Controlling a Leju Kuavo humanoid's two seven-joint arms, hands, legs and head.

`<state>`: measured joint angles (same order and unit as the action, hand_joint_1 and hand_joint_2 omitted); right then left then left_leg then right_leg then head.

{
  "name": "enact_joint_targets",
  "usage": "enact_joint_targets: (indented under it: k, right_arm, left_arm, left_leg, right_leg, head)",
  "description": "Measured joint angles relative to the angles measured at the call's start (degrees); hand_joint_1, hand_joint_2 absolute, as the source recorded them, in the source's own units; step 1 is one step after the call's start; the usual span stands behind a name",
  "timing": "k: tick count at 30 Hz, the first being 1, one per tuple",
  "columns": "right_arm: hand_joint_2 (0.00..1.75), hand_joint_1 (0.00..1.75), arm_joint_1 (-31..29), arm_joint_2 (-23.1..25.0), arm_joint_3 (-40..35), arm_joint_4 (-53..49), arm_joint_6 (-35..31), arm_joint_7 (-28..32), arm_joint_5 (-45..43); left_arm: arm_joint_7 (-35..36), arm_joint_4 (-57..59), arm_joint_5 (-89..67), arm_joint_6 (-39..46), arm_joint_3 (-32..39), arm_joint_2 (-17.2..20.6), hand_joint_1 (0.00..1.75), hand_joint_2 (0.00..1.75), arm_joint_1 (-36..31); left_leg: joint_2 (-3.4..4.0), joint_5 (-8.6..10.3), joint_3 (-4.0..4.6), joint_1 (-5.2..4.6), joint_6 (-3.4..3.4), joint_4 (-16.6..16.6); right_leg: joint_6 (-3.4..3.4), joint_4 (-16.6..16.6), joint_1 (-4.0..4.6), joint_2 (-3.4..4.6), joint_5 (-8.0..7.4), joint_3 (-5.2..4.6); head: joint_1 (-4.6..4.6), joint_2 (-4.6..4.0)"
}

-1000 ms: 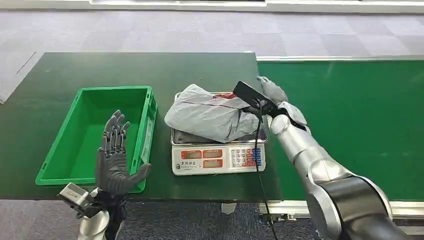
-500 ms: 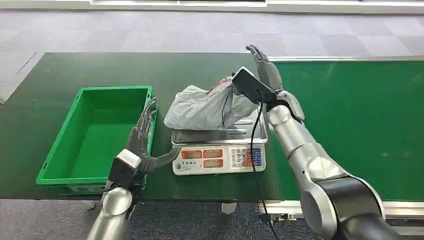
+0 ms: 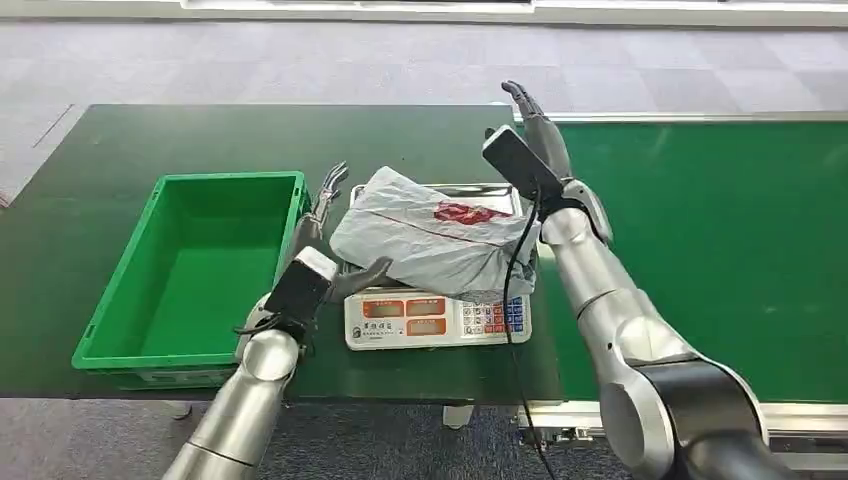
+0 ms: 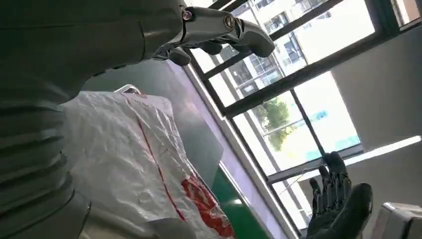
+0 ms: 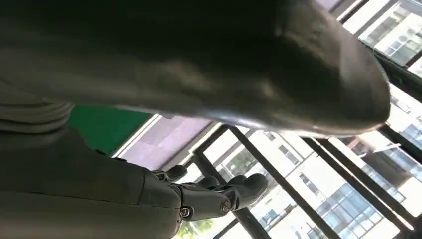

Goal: Moved the parcel from conveyor to table for the left to box.

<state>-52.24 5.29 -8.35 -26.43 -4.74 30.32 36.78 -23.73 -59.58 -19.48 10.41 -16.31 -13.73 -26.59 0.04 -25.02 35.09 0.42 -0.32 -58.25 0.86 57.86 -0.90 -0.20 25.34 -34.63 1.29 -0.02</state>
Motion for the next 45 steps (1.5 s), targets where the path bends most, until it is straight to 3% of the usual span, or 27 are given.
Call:
enact_joint_targets:
  k: [7, 10, 15, 16, 18, 20, 23, 25, 32, 34, 35, 36, 37, 45]
  right_arm:
    - [0.00, 0.00, 2.52, 0.17, 0.11, -0.28, -0.76, 3.62, -3.90]
    - [0.00, 0.00, 4.19, 1.40, 1.59, -3.31, -4.43, 8.11, -9.15]
    - [0.00, 0.00, 7.72, 2.38, 2.56, -10.67, -5.20, 6.77, -11.56]
    - [1.75, 0.00, 8.11, 2.43, 2.67, -11.54, -5.20, 6.71, -11.60]
    - [1.75, 0.00, 8.69, 2.56, 2.91, -12.96, -5.33, 6.69, -11.71]
    - [1.75, 0.00, 10.76, 2.82, 3.23, -16.80, -10.57, 8.36, -14.45]
    - [1.75, 0.00, 19.29, 4.06, 3.32, -32.46, -23.56, 9.77, -19.12]
    - [1.75, 0.00, 26.07, 4.17, 2.53, -43.10, -27.81, 10.10, -18.92]
    - [1.75, 0.00, 42.69, 4.31, -1.01, -68.56, -35.10, 10.05, -13.22]
    - [1.75, 0.00, 46.26, 4.33, -1.75, -73.38, -35.23, 9.86, -14.42]
    - [1.75, 0.00, 47.73, 4.33, -2.14, -75.37, -35.23, 9.92, -14.40]
    - [1.75, 0.00, 48.82, 4.39, -2.60, -77.34, -35.21, 9.90, -14.29]
    - [1.75, 0.00, 49.38, 4.50, -3.00, -79.11, -35.21, 9.92, -13.96]
    - [1.75, 0.00, 51.87, 6.08, -4.85, -85.70, -35.19, 9.83, -13.96]
  left_arm:
    - [5.30, 14.58, -6.11, 6.29, -3.77, -4.72, 0.00, 1.75, -11.23]
    - [10.11, 19.66, -5.42, 9.35, -10.43, -6.09, 0.00, 1.75, -14.75]
    - [11.14, 24.91, -2.79, 10.86, -18.10, -6.86, 0.00, 1.75, -17.80]
    - [11.14, 25.53, -2.71, 11.01, -18.89, -6.91, 0.00, 1.75, -18.12]
    - [11.19, 26.60, -2.66, 11.14, -20.39, -6.91, 0.00, 1.75, -18.63]
    - [13.58, 27.81, -3.14, 11.21, -21.70, -7.06, 0.00, 1.75, -19.35]
    - [19.33, 30.11, -4.08, 11.14, -24.93, -6.99, 0.00, 1.75, -20.89]
    - [21.18, 31.87, -4.59, 11.03, -27.67, -6.90, 0.00, 1.75, -21.90]
    - [32.77, 38.75, -10.58, 5.26, -33.71, -6.49, 0.00, 1.75, -24.49]
    - [35.55, 40.91, -12.34, 2.50, -35.38, -6.18, 0.17, 1.75, -24.48]
    - [36.83, 41.70, -12.92, 0.75, -36.11, -6.12, 0.80, 1.75, -24.55]
    - [38.08, 42.55, -13.29, -0.97, -36.85, -5.94, 1.55, 1.75, -24.73]
    - [38.99, 43.27, -13.68, -2.70, -37.38, -5.81, 1.75, 1.75, -24.99]
    - [42.33, 44.80, -14.90, -5.95, -39.43, -5.73, 1.75, 1.75, -26.30]
  left_leg:
    - [-0.03, 0.02, 0.03, -0.04, 0.02, -0.02]
    - [-0.03, 0.01, 0.05, -0.04, 0.02, -0.02]
    - [0.01, -0.01, 0.07, -0.03, 0.03, 0.00]
    - [0.01, -0.01, 0.07, -0.03, 0.03, 0.00]
    - [0.01, 0.00, 0.06, -0.03, 0.02, 0.00]
    - [-0.03, 0.02, 0.05, -0.02, 0.01, 0.00]
    - [-0.30, 0.03, 0.09, 0.00, 0.04, 0.03]
    - [-0.35, -0.02, 0.17, -0.02, 0.05, 0.04]
    - [-0.29, -0.13, 0.15, -0.03, 0.06, 0.07]
    - [-0.25, -0.14, 0.15, -0.03, 0.05, 0.09]
    - [-0.24, -0.14, 0.14, -0.03, 0.05, 0.09]
    - [-0.23, -0.14, 0.14, -0.03, 0.05, 0.09]
    - [-0.18, -0.14, 0.11, -0.03, 0.04, 0.09]
    - [-0.10, -0.28, -0.41, -0.03, 0.02, 0.12]
  right_leg:
    - [0.07, 0.00, -0.08, 0.02, -0.06, 0.02]
    - [0.07, 0.00, -0.07, 0.00, -0.05, 0.02]
    - [0.07, 0.00, -0.07, 0.05, -0.05, -0.04]
    - [0.07, 0.00, -0.06, 0.05, -0.05, -0.04]
    - [0.07, 0.00, -0.04, 0.06, -0.05, -0.05]
    - [0.06, 0.00, -0.01, -0.02, -0.04, -0.03]
    - [0.02, 0.00, -0.01, -0.35, 0.07, 0.05]
    - [0.03, 0.00, -0.04, -0.41, 0.15, 0.03]
    - [0.05, -0.01, -0.06, -0.33, 0.25, 0.01]
    - [0.05, -0.01, -0.06, -0.31, 0.25, -0.01]
    - [0.05, -0.01, -0.06, -0.31, 0.25, 0.00]
    - [0.04, 0.00, -0.06, -0.30, 0.24, 0.00]
    - [0.04, 0.00, -0.06, -0.28, 0.24, 0.00]
    - [0.01, -0.01, -0.07, -0.25, 0.30, 0.50]
  head:
    - [0.00, 0.00]
    - [0.00, 0.00]
    - [0.00, 0.00]
    - [0.00, 0.00]
    - [0.00, 0.00]
    - [0.00, 0.00]
    - [0.00, -0.02]
    - [-0.02, 0.00]
    - [-0.02, 0.00]
    - [0.00, 0.00]
    - [-0.02, 0.00]
    - [0.00, 0.00]
    - [0.00, 0.00]
    - [0.00, 0.00]
